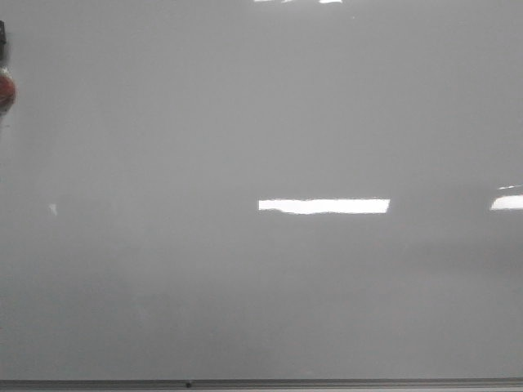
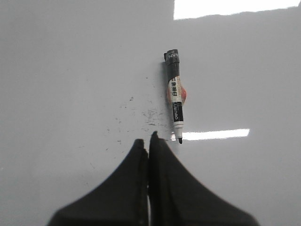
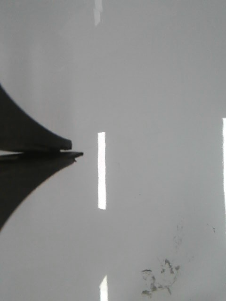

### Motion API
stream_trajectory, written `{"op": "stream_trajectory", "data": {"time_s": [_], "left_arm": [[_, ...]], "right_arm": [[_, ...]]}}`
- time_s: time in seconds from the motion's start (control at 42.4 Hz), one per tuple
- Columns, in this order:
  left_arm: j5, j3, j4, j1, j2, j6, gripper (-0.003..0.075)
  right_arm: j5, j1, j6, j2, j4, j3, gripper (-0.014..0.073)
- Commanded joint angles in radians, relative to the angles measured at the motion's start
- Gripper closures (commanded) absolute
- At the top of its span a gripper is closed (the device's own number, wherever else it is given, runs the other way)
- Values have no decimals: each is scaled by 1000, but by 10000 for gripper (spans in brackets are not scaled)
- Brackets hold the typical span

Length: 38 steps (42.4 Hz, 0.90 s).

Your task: Write number 9 on whiteboard

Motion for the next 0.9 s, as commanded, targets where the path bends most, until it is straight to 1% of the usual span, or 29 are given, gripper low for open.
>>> {"op": "stream_trajectory", "data": {"time_s": [0.0,0.165,0.354,0.472,0.519,0.614,0.732,0.874], "left_arm": [[-89,1,-9,2,-18,-2,739],[-89,1,-9,2,-18,-2,739],[-89,1,-9,2,-18,-2,739],[-153,-3,-23,2,-18,-2,739],[-172,-14,-32,2,-18,-2,739],[-139,-74,-32,2,-16,-4,739],[-25,-187,-34,2,-2,-4,739],[82,-340,-34,2,46,-4,739]], "right_arm": [[-89,2,-2,-18,-11,-3,662],[-90,1,-2,-18,-11,-3,662],[-133,1,-2,-18,-11,-4,662],[-125,1,-2,-18,-11,-36,662],[-104,1,-2,-18,-11,-68,662],[-34,1,-2,-17,-11,-147,662],[70,1,-2,6,-11,-260,662],[212,1,-2,76,-11,-406,662]]}}
